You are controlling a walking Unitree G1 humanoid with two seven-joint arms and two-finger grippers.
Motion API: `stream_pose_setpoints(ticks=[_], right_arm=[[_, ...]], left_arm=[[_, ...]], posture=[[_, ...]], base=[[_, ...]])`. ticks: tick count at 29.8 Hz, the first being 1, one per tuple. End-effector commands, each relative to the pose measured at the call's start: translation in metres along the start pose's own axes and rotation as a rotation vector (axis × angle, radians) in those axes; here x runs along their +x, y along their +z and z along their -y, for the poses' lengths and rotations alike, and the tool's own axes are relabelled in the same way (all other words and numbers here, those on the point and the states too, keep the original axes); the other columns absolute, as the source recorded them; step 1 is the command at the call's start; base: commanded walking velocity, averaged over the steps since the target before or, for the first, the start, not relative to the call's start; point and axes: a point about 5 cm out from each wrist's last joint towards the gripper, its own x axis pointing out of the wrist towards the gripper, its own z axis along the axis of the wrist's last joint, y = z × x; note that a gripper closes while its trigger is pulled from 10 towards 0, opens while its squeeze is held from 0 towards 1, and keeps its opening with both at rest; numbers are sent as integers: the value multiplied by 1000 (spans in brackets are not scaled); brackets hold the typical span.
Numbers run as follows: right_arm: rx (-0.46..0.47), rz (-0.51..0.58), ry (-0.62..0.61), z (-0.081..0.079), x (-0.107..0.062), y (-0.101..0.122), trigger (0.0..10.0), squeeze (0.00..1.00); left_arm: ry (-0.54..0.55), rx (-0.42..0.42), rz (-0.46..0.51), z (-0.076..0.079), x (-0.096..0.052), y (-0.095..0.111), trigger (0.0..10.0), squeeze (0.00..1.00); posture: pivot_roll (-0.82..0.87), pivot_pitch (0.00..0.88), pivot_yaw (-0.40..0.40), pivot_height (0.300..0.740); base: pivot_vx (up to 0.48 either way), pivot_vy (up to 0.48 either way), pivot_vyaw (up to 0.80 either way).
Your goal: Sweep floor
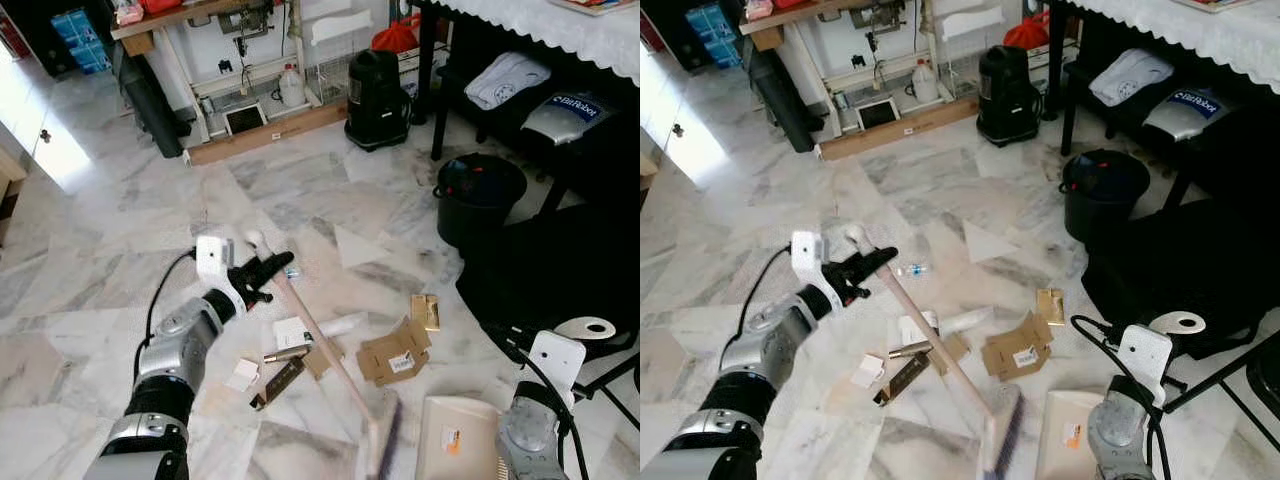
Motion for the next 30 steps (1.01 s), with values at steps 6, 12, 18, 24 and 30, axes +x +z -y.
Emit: stream_pose_setpoints(ticks=[6, 12, 18, 24, 30], right_arm=[[31, -156, 70, -13, -26, -24, 10000, 0], [45, -154, 94, -19, -27, -22, 10000, 0], [52, -159, 115, -21, -28, -22, 10000, 0], [57, -156, 125, -24, -26, -20, 10000, 0], [85, -163, 164, -30, -27, -18, 10000, 0]], left_arm=[[43, 84, 79, -3, 1, 22, 10000, 0], [37, 143, 2, -1, -5, 2, 10000, 0], [11, 200, -58, 2, -10, -14, 10000, 0], [-4, 240, -90, 2, -14, -19, 10000, 0], [3, 229, -114, 5, -13, -31, 10000, 0]], posture=[[-12, 95, 184, 740], [-30, 94, 179, 740], [-30, 90, 175, 740], [-32, 85, 175, 740], [-42, 84, 172, 740]], base=[[0, 0, 0], [0, 0, 0], [0, 0, 0], [0, 0, 0], [0, 0, 0]])
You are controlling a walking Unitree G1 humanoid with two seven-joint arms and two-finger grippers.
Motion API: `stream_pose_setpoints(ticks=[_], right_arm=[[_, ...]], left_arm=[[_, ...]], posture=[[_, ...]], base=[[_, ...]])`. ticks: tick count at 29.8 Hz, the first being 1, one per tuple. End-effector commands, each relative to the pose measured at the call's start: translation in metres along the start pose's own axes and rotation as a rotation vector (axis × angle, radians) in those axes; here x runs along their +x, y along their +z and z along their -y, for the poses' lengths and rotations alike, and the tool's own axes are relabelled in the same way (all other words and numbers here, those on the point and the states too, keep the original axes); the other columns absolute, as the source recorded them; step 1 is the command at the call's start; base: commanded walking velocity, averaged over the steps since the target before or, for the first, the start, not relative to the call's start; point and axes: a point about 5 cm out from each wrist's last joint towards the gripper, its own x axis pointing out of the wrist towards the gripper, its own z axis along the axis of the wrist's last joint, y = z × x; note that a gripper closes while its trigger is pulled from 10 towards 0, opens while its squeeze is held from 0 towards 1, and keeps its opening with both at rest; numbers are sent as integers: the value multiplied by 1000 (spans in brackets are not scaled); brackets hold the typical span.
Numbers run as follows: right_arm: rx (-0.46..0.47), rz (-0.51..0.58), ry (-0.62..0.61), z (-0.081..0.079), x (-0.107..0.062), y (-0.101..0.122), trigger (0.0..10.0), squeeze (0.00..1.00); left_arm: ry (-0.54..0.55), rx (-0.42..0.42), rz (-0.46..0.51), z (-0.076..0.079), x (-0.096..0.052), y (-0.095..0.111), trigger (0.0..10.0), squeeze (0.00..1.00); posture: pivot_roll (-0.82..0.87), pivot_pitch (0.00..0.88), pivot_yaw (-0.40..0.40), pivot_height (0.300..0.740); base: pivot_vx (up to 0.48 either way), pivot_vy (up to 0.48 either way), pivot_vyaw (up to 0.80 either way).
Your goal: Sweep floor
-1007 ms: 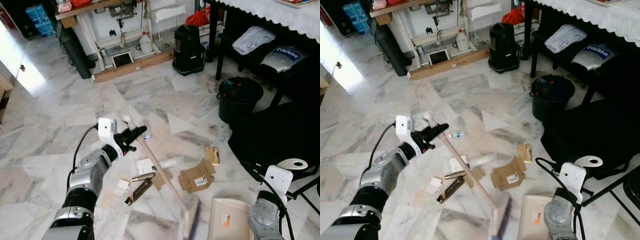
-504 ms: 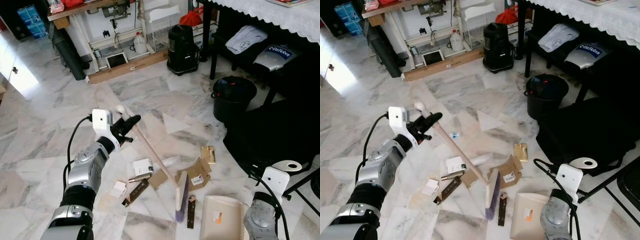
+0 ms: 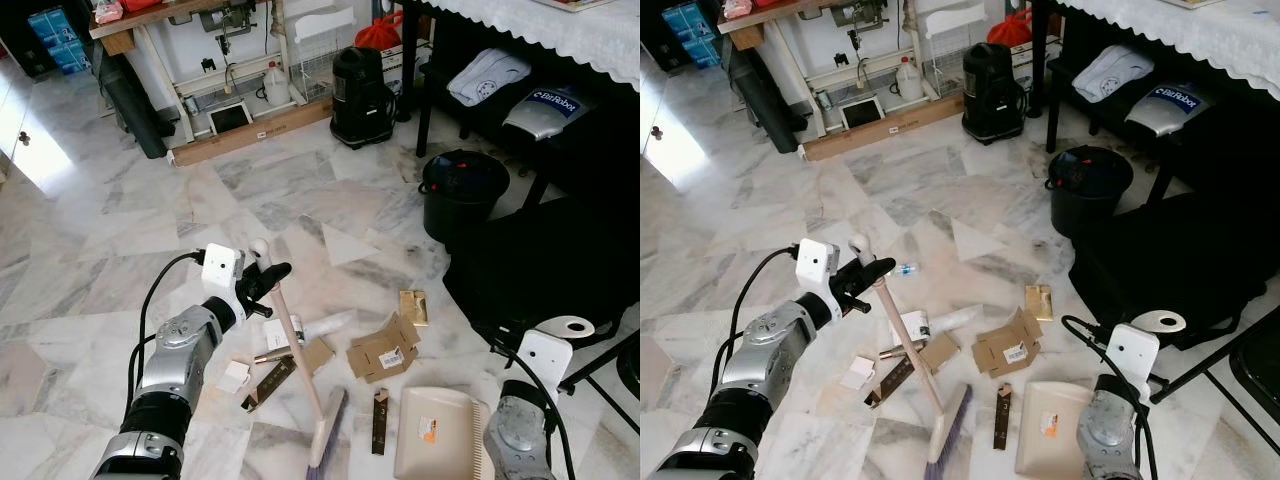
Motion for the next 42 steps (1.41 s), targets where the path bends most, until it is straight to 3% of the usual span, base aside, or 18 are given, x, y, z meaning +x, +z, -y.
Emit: stream_pose_setpoints(ticks=[1, 13, 19, 26, 34, 38, 42], right_arm=[[16, -143, 75, -17, -21, -21, 10000, 0], [16, -154, 90, -16, -24, -24, 10000, 0], [23, -169, 107, -19, -25, -25, 10000, 0], [28, -167, 118, -22, -24, -24, 10000, 0], [28, -166, 121, -21, -21, -22, 10000, 0], [43, -152, 128, -22, -15, -18, 10000, 0], [66, -132, 131, -24, -9, -11, 10000, 0]], left_arm=[[13, -3, -34, -1, -3, -10, 10000, 0], [-61, -123, -121, 9, 1, -23, 10000, 0], [-89, -252, -117, 12, 3, -21, 10000, 0], [-61, -372, -35, 9, 10, -9, 10000, 0], [-34, -342, -6, 6, 12, -2, 10000, 0], [45, -244, 72, -5, 11, 14, 10000, 0], [1, -161, 112, 3, 7, 26, 10000, 0]], posture=[[-42, 84, 172, 740], [-57, 95, 169, 740], [-55, 91, 168, 740], [-52, 88, 165, 740], [-53, 76, 160, 740], [-62, 54, 153, 740], [-72, 32, 141, 740]], base=[[0, 0, 0], [0, 0, 0], [0, 0, 0], [0, 0, 0], [0, 0, 0], [0, 0, 0], [0, 0, 0]])
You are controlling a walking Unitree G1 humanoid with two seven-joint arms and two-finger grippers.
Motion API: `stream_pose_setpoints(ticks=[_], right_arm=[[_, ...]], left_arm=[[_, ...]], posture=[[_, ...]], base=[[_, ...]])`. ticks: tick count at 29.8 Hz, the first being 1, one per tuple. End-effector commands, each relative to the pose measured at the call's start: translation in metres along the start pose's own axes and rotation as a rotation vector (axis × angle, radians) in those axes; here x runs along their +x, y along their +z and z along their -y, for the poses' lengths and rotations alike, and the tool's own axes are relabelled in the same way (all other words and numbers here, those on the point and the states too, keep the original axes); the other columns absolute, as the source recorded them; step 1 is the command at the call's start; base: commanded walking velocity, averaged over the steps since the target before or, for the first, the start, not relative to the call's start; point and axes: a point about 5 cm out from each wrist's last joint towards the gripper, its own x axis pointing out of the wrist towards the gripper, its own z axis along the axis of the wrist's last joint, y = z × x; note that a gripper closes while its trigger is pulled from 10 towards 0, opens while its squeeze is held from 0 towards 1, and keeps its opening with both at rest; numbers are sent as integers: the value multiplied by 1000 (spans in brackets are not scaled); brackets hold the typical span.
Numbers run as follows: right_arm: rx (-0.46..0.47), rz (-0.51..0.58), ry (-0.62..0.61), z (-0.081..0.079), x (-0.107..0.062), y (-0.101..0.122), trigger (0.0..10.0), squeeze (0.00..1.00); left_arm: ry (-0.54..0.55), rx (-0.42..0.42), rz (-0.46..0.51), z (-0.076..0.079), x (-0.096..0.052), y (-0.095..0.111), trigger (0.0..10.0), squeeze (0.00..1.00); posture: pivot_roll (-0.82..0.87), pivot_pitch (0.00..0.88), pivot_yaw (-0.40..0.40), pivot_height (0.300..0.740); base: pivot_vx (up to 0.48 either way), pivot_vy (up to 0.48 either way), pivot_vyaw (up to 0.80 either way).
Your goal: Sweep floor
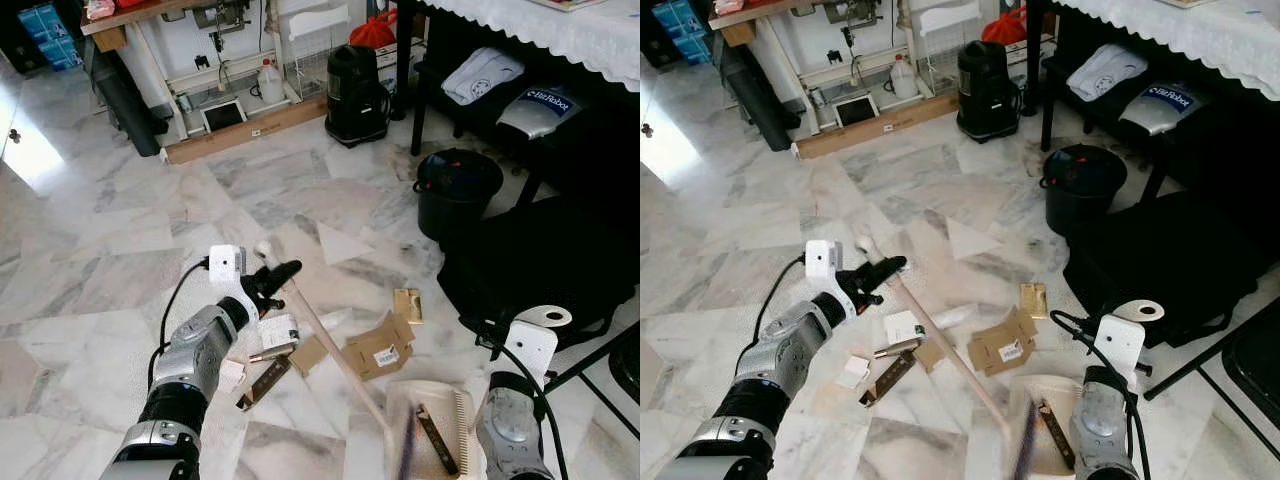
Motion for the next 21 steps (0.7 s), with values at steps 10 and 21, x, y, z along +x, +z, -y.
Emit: stream_pose_setpoints(ticks=[10, 21], right_arm=[[103, -42, 34, -15, 0, 0, 10000, 0], [199, 107, 13, -10, 6, 26, 10000, 0]], left_arm=[[78, 184, 147, -1, -10, 24, 10000, 0], [160, 232, 155, 7, -13, 5, 10000, 0]], posture=[[-92, 0, 112, 740], [-124, 0, 78, 740]], base=[[0, 0, 0], [0, 0, 0]])
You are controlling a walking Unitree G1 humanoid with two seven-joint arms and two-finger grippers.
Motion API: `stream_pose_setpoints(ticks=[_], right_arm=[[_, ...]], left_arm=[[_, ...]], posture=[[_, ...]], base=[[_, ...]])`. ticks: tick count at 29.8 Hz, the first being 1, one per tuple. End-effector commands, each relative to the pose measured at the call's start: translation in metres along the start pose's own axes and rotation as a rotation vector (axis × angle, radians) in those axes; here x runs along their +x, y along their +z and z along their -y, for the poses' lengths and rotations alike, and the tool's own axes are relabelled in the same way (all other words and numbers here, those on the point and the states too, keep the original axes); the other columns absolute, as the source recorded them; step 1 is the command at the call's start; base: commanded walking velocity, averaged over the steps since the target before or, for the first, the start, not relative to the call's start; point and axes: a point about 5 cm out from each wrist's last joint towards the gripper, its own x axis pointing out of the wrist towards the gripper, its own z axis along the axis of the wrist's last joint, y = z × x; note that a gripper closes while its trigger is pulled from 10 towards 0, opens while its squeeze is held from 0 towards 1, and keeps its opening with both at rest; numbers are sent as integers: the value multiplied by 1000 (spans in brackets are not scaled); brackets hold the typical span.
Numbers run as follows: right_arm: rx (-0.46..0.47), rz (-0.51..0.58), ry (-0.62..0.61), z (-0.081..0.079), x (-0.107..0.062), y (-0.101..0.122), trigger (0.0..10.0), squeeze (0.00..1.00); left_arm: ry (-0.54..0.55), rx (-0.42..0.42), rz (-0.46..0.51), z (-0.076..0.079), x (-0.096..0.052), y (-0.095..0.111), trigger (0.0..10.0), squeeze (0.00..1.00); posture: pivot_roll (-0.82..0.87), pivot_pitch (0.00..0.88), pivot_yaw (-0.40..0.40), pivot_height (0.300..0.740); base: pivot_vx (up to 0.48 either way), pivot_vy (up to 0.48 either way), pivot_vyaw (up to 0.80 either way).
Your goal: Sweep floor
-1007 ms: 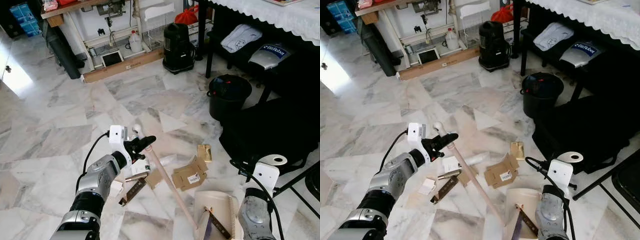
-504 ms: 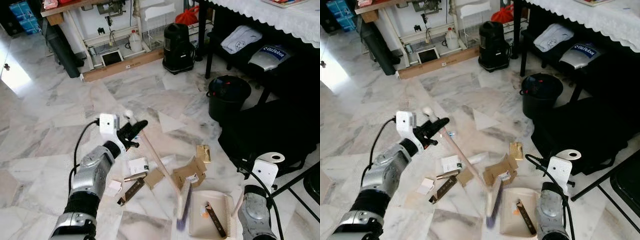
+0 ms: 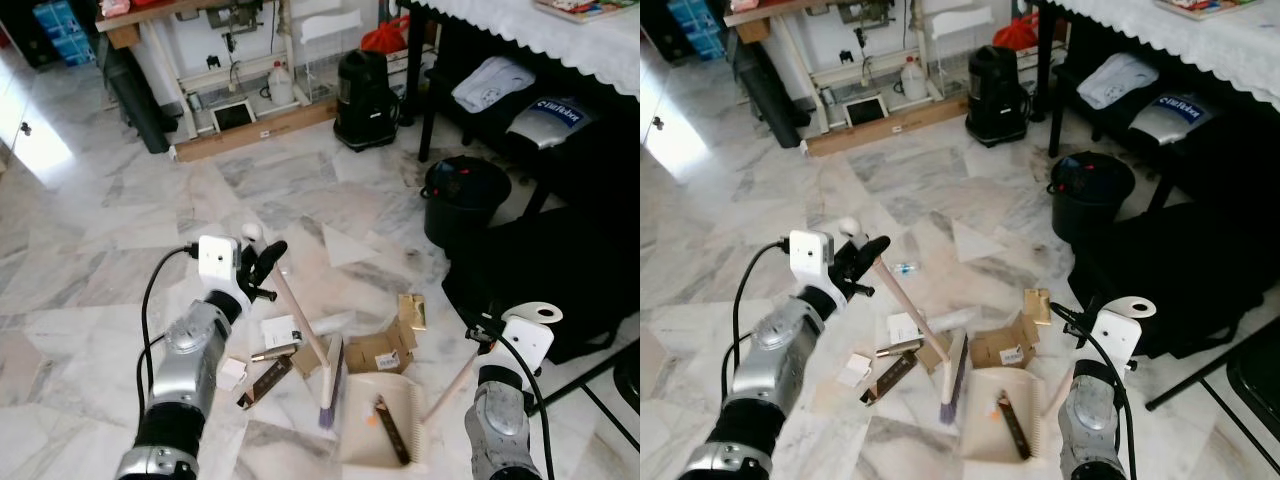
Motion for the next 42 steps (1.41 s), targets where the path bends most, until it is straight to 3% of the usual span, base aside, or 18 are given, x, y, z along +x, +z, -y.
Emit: stream_pose_setpoints(ticks=[1, 8, 12, 21, 24, 29, 42], right_arm=[[39, 98, -2, 0, 6, 18, 10000, 0], [91, 180, 2, 4, 11, 39, 10000, 0], [74, 202, 13, 6, 13, 46, 10000, 0], [113, 235, 56, -2, 14, 61, 10000, 0], [117, 240, 80, -8, 12, 64, 10000, 0], [117, 236, 105, -9, 9, 67, 10000, 0], [101, 231, 132, -10, 10, 71, 10000, 0]], left_arm=[[34, 37, 55, -3, 1, 7, 10000, 0], [108, 125, 93, -9, 0, 10, 10000, 0], [84, 167, 113, -2, 2, 12, 10000, 0], [84, 202, 158, 2, 7, 20, 10000, 0], [91, 263, 165, 2, 6, 19, 10000, 0], [88, 255, 157, 7, 2, 12, 10000, 0], [160, 214, 149, 3, 2, 6, 10000, 0]], posture=[[-125, 0, 72, 740], [-125, 0, 56, 740], [-110, 0, 45, 740], [-128, 0, 62, 740], [-134, 0, 64, 740], [-131, 0, 60, 740], [-144, 0, 48, 740]], base=[[0, 0, 0], [0, 0, 0], [0, 0, 0], [0, 0, 0], [0, 0, 0], [0, 0, 685], [0, 0, 800]])
